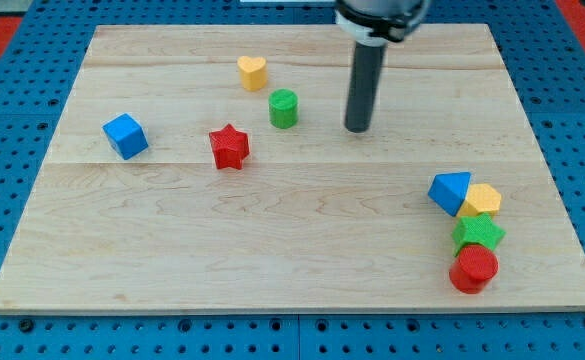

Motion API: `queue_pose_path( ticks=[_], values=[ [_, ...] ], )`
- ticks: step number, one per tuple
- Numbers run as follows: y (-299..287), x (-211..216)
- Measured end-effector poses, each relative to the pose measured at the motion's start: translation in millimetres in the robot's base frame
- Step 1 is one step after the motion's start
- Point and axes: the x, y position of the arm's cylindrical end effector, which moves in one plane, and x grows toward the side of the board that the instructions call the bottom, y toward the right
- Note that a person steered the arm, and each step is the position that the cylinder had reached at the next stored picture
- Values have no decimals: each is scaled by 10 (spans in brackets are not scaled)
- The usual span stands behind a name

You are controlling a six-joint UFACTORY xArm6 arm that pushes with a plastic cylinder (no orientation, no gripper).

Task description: Push the green circle slightly left

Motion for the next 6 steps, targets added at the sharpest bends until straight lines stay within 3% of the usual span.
queue_pose_path(
  ticks=[6],
  values=[
    [-1307, 14]
  ],
)
